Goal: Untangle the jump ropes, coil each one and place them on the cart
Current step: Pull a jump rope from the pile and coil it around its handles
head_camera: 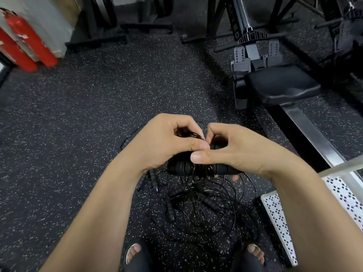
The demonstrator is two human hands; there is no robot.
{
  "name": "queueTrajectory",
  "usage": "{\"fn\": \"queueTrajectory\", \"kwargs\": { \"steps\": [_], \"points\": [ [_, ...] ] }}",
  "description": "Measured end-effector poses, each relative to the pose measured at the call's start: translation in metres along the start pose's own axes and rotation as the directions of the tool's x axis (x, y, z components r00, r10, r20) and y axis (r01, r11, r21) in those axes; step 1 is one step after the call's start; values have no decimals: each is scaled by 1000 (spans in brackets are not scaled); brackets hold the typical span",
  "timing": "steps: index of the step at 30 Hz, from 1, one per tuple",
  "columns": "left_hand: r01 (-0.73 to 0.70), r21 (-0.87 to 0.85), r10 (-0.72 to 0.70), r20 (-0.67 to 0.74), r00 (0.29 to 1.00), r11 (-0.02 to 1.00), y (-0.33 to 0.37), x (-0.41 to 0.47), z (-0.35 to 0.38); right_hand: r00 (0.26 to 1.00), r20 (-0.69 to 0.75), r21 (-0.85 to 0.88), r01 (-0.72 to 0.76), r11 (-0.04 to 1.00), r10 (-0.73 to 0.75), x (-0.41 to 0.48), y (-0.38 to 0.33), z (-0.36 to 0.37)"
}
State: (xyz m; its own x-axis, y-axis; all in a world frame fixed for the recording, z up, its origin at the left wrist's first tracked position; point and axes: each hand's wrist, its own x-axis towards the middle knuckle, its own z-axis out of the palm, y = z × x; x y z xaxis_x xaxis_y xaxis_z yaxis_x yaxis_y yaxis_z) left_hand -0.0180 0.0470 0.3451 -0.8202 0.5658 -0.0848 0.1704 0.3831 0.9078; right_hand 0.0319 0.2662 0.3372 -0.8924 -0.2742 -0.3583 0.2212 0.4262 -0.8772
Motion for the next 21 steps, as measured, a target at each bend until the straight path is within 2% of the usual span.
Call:
{"fn": "queueTrajectory", "kwargs": {
  "steps": [6, 10, 13, 16, 21],
  "points": [
    [-41, -29, 37, -132, 991, 999, -1, -1, 0, 992, -101, 31, 73, 997, -70, -5, -5, -4],
    [4, 108, 34, -353, 935, 994, -12, 1, -8, 952, -273, -210, 78, 975, -136, -8, -2, -12],
    [78, 104, -28, -417, 908, 992, -25, 2, -12, 921, -351, -369, 29, 929, -169, -12, 0, -19],
    [184, 9, -168, -365, 916, 983, -37, 7, -8, 926, -342, -451, -11, 893, -162, -15, -1, -21],
    [264, -125, -267, -14, 963, 957, -45, 14, 9, 944, -297, -439, 0, 898, -145, -21, -8, -23]
  ]
}}
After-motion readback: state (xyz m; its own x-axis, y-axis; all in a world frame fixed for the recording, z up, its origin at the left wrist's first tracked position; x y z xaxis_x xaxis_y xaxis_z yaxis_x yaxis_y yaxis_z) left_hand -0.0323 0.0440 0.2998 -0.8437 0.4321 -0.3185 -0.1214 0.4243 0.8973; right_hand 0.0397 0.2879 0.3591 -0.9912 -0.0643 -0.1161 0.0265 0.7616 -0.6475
